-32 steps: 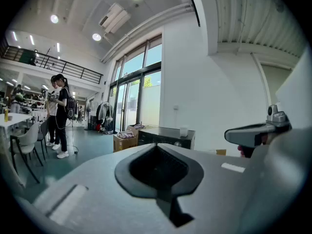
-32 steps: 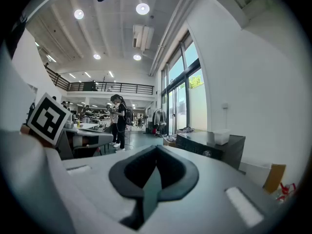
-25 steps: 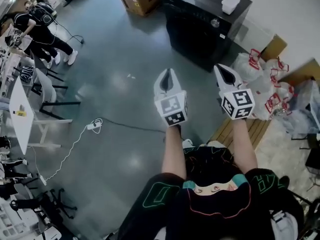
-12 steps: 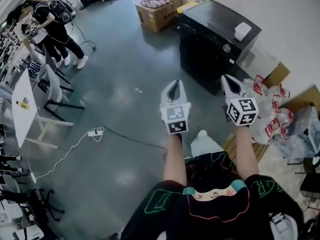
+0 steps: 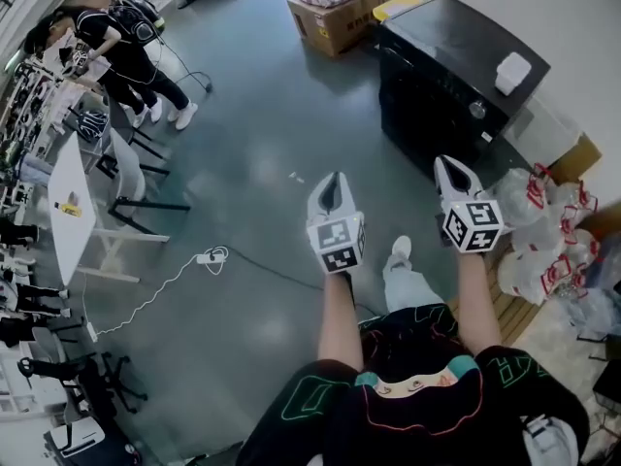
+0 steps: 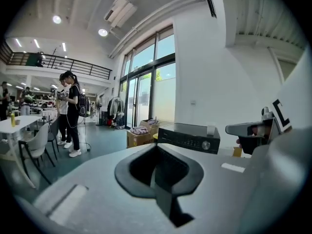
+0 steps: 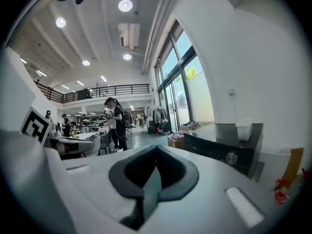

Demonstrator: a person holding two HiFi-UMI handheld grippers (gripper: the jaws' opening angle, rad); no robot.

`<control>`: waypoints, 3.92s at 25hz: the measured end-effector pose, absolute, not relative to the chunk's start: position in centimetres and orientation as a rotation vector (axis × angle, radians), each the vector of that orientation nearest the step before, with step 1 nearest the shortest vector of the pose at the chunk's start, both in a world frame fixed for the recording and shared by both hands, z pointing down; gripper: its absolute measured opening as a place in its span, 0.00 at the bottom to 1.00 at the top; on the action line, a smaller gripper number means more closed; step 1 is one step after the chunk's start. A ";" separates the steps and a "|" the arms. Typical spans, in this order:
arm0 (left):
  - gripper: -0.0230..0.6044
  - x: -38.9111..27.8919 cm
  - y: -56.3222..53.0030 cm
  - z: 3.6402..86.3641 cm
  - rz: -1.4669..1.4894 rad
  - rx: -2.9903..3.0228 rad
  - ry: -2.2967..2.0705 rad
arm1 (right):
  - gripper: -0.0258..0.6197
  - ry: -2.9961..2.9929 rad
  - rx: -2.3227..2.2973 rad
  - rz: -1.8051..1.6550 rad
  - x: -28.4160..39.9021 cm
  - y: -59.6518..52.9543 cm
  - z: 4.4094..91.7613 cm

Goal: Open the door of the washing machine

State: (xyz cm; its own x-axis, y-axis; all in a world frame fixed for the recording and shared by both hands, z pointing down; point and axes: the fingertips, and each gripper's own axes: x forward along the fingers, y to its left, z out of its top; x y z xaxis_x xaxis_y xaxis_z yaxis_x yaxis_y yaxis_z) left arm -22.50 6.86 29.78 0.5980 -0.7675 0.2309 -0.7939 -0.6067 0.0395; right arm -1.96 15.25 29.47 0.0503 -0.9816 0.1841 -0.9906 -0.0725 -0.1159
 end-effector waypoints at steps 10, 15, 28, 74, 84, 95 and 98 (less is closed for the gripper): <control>0.05 -13.0 -5.3 33.2 0.508 2.664 -1.243 | 0.04 -2.127 2.420 0.555 9.0 3.0 31.2; 0.05 -5.5 -7.9 32.6 0.518 2.752 -1.130 | 0.04 -2.084 2.481 0.557 14.6 0.0 31.4; 0.05 4.2 -14.6 30.2 0.404 2.866 -0.987 | 0.04 -1.910 2.612 0.392 24.2 -3.1 28.4; 0.34 19.2 -30.7 62.3 1.363 2.877 0.296 | 0.29 -1.200 1.922 0.884 22.8 -15.0 54.6; 0.38 20.3 -30.7 66.6 1.546 3.007 0.669 | 0.29 -1.178 1.661 0.828 23.0 -15.6 57.1; 0.37 19.4 -30.6 67.4 1.575 2.982 0.616 | 0.27 -1.196 1.608 0.883 22.4 -15.8 57.8; 0.37 17.7 -30.2 67.4 1.570 2.966 0.581 | 0.29 -1.241 1.580 0.920 21.5 -15.7 58.1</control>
